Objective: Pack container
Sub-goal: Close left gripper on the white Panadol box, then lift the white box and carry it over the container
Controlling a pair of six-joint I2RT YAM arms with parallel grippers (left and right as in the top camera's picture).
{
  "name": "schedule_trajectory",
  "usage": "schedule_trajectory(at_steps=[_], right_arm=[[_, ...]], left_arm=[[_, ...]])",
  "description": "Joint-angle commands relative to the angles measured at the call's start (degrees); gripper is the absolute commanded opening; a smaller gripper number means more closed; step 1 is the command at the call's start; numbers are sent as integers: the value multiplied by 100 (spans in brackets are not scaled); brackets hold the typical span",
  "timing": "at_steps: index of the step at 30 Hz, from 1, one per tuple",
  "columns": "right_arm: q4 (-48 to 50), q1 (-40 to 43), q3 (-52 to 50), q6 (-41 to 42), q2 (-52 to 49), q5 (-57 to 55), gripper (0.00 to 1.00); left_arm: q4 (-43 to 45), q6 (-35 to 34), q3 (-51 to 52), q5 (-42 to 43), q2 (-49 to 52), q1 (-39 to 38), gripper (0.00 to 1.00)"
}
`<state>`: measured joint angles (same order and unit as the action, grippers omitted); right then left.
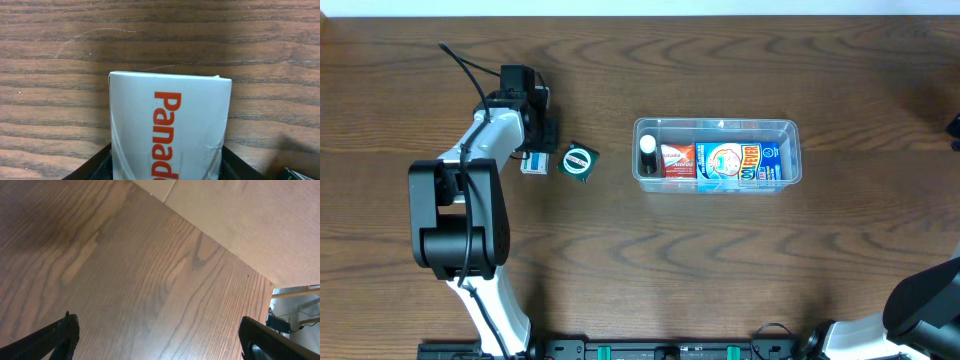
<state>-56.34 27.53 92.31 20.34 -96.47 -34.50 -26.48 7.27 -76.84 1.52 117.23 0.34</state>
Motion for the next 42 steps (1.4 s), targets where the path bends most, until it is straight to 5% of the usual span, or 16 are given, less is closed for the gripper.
schedule_trajectory(at_steps=[1, 17, 27, 34, 42], right_arm=[[-7, 26, 68, -24, 81, -96, 99], [-7, 26, 68, -24, 81, -98, 99], [-7, 26, 68, -24, 81, -96, 99], [-7, 26, 68, -24, 79, -96, 99], [-7, 26, 68, -24, 79, -96, 99]], left_arm=[[7, -44, 63, -4, 42, 39, 54], [179, 37, 33, -92, -448, 39, 46], [664, 66, -343, -42, -2063, -90, 35], [960, 68, -343, 560, -3200, -796, 35], [1290, 391, -343, 931, -3335, -2199, 35]])
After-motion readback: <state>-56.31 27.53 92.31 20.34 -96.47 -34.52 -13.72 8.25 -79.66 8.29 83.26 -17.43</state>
